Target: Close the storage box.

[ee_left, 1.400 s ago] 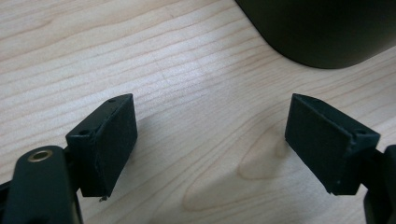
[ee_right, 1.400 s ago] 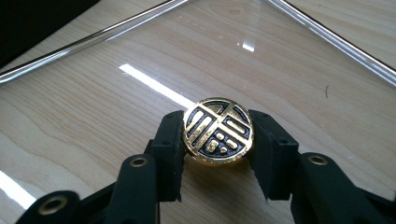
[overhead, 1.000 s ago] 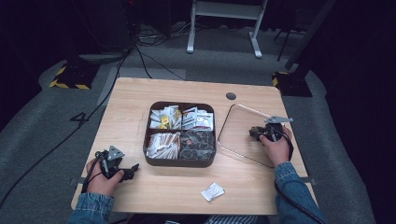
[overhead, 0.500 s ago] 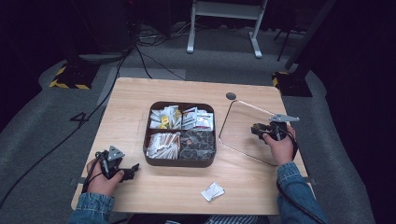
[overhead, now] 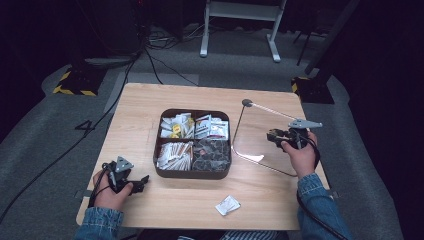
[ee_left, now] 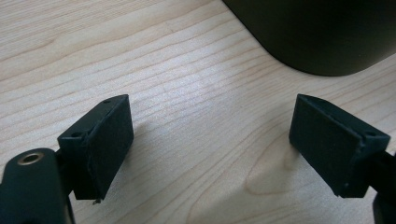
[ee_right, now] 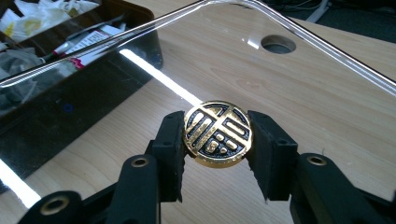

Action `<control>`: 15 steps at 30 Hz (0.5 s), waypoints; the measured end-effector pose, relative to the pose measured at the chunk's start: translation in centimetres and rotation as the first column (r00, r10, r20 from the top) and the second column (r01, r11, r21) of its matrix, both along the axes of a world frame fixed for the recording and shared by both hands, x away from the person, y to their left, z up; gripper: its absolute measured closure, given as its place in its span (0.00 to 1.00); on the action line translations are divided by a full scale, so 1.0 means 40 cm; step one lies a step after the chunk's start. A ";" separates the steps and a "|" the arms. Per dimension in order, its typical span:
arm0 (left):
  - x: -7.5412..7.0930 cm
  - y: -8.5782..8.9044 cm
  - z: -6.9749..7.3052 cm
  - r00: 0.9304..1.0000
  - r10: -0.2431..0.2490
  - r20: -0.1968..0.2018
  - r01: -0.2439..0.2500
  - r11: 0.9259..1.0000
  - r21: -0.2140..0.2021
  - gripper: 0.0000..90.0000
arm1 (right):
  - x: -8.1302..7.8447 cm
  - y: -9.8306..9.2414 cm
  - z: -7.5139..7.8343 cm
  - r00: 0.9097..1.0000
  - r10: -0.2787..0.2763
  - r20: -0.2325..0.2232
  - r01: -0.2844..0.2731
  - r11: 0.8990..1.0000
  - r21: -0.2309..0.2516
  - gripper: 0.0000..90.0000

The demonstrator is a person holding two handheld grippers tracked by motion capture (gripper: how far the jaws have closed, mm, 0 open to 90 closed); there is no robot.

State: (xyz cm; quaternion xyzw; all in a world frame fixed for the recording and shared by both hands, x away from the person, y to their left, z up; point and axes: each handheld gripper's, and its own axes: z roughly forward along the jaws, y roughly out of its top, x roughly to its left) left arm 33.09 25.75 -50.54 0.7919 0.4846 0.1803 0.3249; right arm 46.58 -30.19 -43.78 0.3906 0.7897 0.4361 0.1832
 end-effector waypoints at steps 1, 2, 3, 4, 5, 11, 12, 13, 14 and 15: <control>0.000 0.000 0.000 1.000 -0.001 0.000 0.001 1.000 0.000 0.16 | -0.001 0.002 0.005 1.000 0.007 0.007 -0.007 1.000 -0.001 0.66; 0.000 0.001 0.000 1.000 0.000 0.001 0.000 1.000 0.003 0.15 | -0.004 0.006 0.012 1.000 0.012 0.011 -0.012 1.000 0.004 0.66; 0.001 0.001 0.000 1.000 0.000 0.001 0.000 1.000 0.002 0.15 | -0.006 0.007 0.017 1.000 0.017 0.013 -0.017 1.000 0.005 0.66; 0.001 0.001 0.000 1.000 0.000 0.001 0.000 1.000 0.002 0.15 | -0.009 0.010 0.025 1.000 0.022 0.017 -0.022 1.000 0.003 0.66; 0.001 0.001 0.000 1.000 -0.001 0.001 0.001 1.000 0.002 0.15 | -0.012 0.012 0.032 1.000 0.021 0.017 -0.022 1.000 0.010 0.66; 0.000 0.000 0.000 1.000 -0.001 -0.001 0.001 1.000 -0.001 0.15 | -0.021 0.025 0.070 0.999 0.046 0.012 -0.046 0.999 0.011 0.66; 0.000 0.000 0.000 1.000 -0.001 0.000 0.001 1.000 0.000 0.15 | -0.022 0.028 0.077 0.999 0.050 0.015 -0.050 0.999 0.006 0.66; 0.000 0.000 0.000 1.000 -0.001 0.000 0.001 1.000 -0.001 0.15 | -0.023 0.032 0.084 0.999 0.051 0.015 -0.051 0.999 0.003 0.66; 0.000 0.001 0.000 1.000 0.000 0.002 0.000 1.000 0.001 0.16 | -0.024 0.036 0.091 0.998 0.054 0.017 -0.054 0.999 0.004 0.66; 0.000 0.000 0.000 1.000 0.000 0.002 0.000 1.000 0.001 0.15 | -0.025 0.042 0.097 0.998 0.055 0.014 -0.055 0.998 0.006 0.66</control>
